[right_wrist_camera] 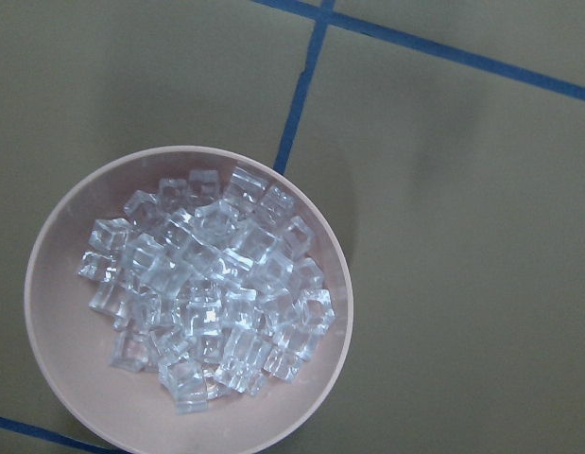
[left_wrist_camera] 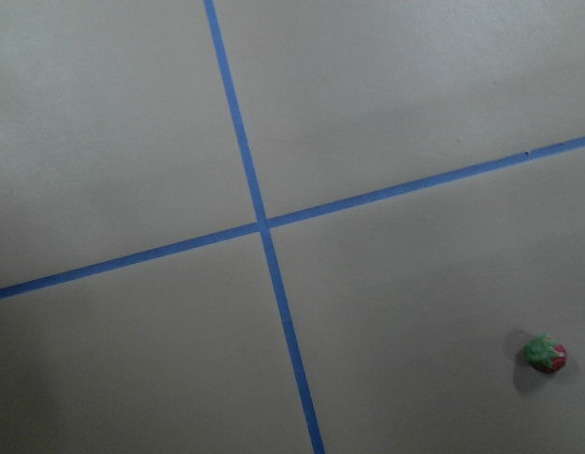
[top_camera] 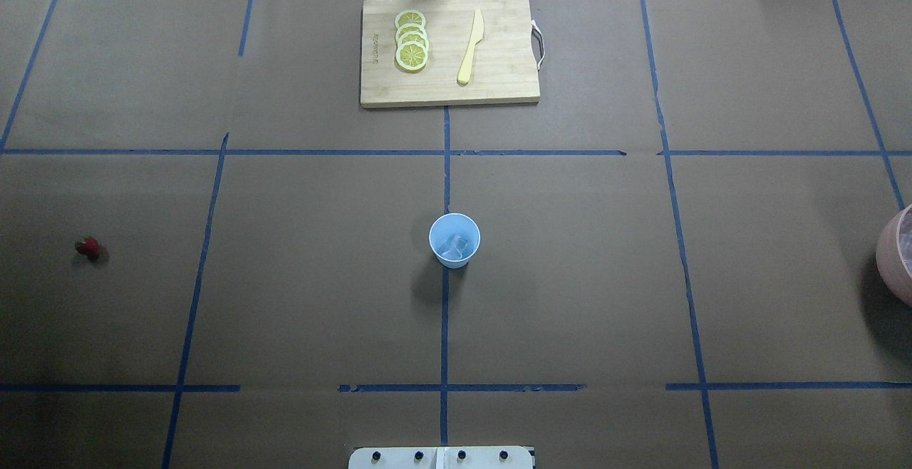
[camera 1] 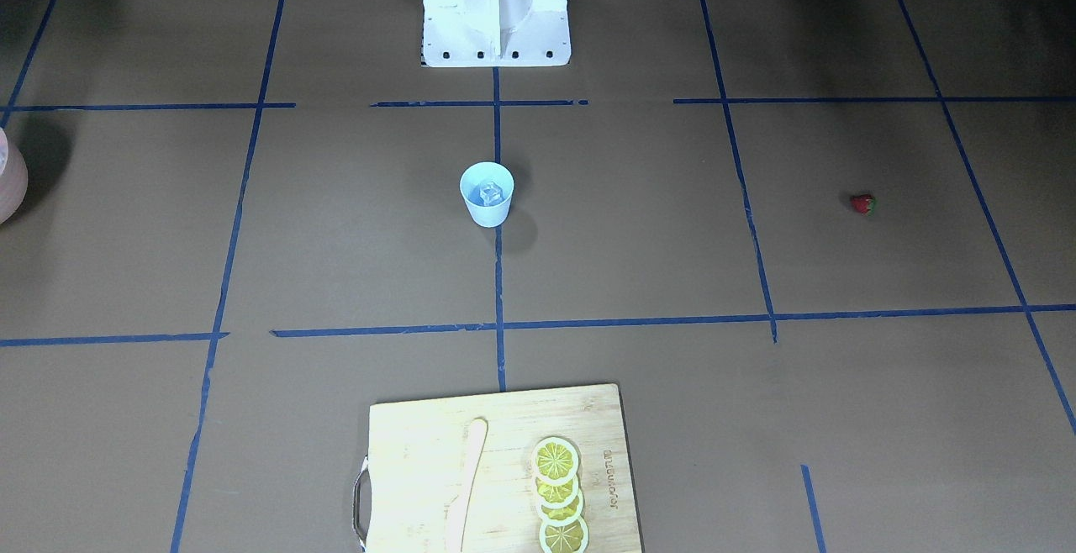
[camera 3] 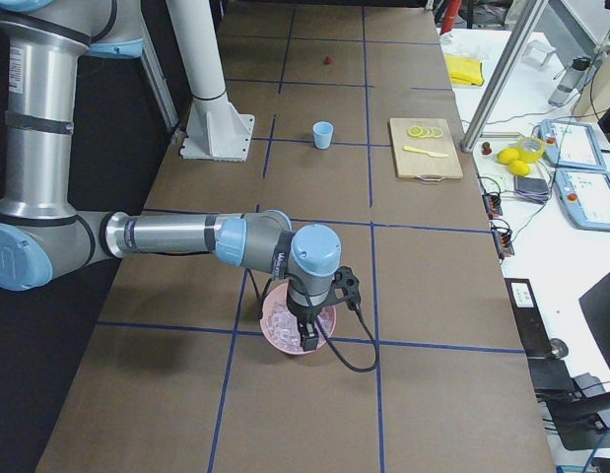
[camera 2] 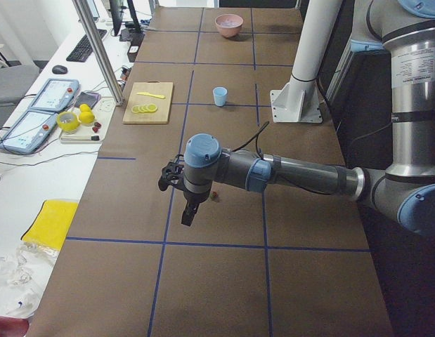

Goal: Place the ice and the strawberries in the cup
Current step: 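Move the left gripper toward the red strawberry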

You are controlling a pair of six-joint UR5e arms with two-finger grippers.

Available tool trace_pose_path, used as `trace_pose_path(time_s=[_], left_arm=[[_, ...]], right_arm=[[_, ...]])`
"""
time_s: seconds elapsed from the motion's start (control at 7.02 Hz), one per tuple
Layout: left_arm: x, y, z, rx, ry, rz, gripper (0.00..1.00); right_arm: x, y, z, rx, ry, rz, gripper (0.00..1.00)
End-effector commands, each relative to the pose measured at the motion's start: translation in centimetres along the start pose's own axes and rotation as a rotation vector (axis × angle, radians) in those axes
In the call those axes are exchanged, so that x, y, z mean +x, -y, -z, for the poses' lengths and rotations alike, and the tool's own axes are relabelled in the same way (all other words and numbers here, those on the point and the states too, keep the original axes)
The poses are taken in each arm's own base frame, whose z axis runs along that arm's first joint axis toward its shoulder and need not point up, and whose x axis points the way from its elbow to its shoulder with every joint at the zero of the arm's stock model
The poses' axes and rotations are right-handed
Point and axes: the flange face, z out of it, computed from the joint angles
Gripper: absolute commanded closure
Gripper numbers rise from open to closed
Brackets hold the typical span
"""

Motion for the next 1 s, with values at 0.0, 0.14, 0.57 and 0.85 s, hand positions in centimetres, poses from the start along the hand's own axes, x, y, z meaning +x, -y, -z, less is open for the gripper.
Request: trace_pose_path(time_s=[0.0,0.14,0.57,0.85], left_arm=[[3.4,0.8,-0.6,-0.014,-0.015,0.108,0.00],[5.1,1.1,-1.2,-0.024,-0.023,0.121,0.00],[12.3,0.1,-7.4,-0.046,-0.053,0.103,0.00],[14.8,-1.0,-11.2,-0.043,-0.044,0.133,0.00]], right_arm=[[0.1,-1.1,0.4,0.027,-0.010,-0.109,0.02],[0.1,-0.8,0.6,0.054,-0.023,-0.121,0.02],[0.3,-1.8,0.0,0.069,-0.031,-0.109,0.01],[0.3,-1.8,0.0,0.069,-0.031,-0.109,0.01]])
